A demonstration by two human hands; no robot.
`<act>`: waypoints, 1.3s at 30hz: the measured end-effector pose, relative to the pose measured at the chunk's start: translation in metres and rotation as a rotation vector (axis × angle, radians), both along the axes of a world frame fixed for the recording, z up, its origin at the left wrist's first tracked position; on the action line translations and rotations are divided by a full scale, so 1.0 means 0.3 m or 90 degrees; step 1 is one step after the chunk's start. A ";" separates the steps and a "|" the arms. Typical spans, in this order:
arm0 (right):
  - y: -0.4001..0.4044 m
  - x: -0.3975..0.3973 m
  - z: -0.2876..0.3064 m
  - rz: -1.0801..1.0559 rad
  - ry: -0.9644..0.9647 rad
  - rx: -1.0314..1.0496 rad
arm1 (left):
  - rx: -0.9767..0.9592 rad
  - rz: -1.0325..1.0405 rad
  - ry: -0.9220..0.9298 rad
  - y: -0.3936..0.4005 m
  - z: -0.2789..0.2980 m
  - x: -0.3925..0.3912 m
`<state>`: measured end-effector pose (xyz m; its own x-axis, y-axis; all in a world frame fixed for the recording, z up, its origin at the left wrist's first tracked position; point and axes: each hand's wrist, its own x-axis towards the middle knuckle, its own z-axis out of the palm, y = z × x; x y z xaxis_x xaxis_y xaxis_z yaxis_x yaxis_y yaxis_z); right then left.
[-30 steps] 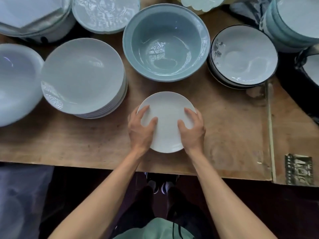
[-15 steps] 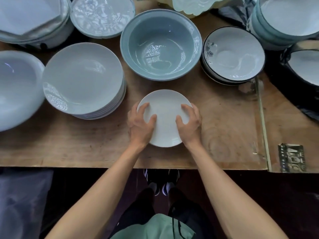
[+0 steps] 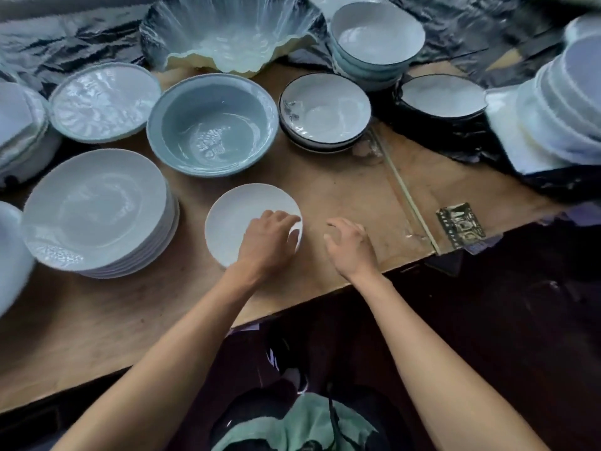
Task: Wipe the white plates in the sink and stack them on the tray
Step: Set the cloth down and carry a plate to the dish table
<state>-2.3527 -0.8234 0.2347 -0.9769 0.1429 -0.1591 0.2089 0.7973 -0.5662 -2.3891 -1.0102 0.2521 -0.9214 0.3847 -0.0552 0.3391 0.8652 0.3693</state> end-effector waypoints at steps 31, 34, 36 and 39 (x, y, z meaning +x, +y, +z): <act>0.801 2.538 0.152 -0.760 -0.198 0.158 | -0.147 -1.008 0.125 1.548 0.180 1.934; 0.764 2.749 0.127 -0.847 -0.235 0.122 | -0.167 -1.106 0.147 1.618 0.154 2.161; 0.753 2.868 0.114 -0.909 -0.238 0.098 | -0.176 -1.163 0.141 1.665 0.132 2.298; 0.746 3.033 0.096 -0.978 -0.260 0.077 | -0.190 -1.247 0.143 1.741 0.093 2.500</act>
